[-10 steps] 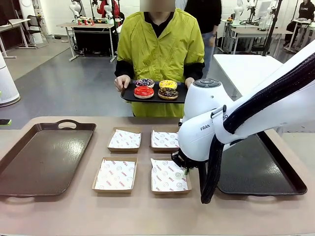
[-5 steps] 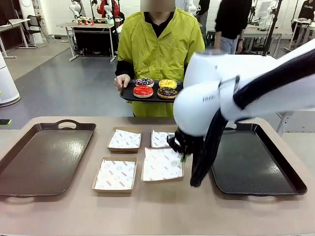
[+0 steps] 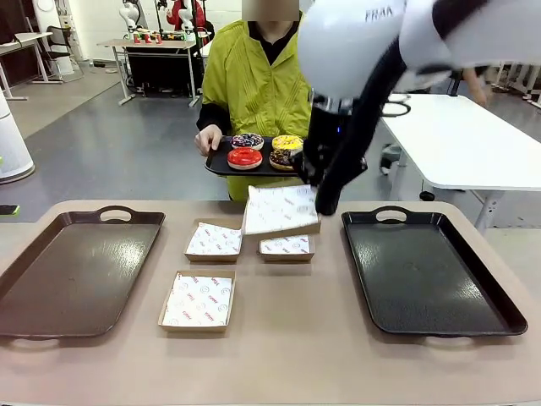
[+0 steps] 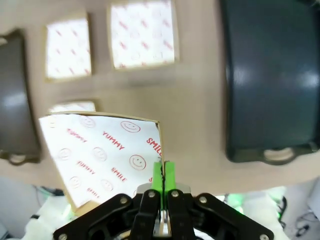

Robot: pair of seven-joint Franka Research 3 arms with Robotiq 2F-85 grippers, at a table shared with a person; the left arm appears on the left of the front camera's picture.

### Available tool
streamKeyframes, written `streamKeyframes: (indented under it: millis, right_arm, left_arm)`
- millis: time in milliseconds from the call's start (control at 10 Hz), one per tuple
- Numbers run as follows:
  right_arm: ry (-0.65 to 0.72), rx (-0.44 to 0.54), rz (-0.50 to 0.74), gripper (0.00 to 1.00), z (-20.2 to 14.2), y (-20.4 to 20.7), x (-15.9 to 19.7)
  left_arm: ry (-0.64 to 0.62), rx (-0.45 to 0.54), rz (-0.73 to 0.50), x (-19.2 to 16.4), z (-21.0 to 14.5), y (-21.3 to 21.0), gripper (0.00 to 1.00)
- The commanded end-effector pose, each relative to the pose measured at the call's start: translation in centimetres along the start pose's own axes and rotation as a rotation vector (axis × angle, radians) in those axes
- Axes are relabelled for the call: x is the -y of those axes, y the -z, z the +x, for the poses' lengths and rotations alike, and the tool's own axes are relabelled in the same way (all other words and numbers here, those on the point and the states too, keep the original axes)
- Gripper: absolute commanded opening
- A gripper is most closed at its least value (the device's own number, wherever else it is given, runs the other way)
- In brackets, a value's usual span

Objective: Individually package the donuts and arrange them on the tray.
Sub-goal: Pick up one Paper togo box.

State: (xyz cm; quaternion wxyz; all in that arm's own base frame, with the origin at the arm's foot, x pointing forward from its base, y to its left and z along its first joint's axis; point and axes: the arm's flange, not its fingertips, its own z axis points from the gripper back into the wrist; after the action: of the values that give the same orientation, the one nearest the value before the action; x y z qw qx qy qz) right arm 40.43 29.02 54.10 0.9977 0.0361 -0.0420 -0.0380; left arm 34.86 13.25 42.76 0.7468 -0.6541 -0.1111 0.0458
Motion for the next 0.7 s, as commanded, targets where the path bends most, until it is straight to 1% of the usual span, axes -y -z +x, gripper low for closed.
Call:
streamKeyframes:
  millis: [0, 200, 400, 500, 600]
  right_arm:
    - [-0.026, -0.019, -0.018, 0.00, 4.8, -0.6, -1.3]
    - [-0.019, -0.013, -0.030, 0.00, 9.1, -1.5, -0.7]
    - [-0.002, -0.008, -0.015, 0.00, 12.4, -1.5, 0.5]
    - [-0.009, -0.012, 0.007, 0.00, 13.2, -1.3, 1.1]
    - [-0.022, -0.018, 0.003, 0.00, 13.4, -0.4, 1.7]
  left_arm:
    - [0.006, 0.008, -0.020, 0.2, 0.0, -0.1, 1.00]
    - [0.006, 0.008, -0.020, 0.2, 0.0, -0.1, 1.00]
    - [0.006, 0.008, -0.020, 0.2, 0.0, -0.1, 1.00]
    - [0.006, 0.008, -0.020, 0.2, 0.0, -0.1, 1.00]
    - [0.006, 0.008, -0.020, 0.2, 0.0, -0.1, 1.00]
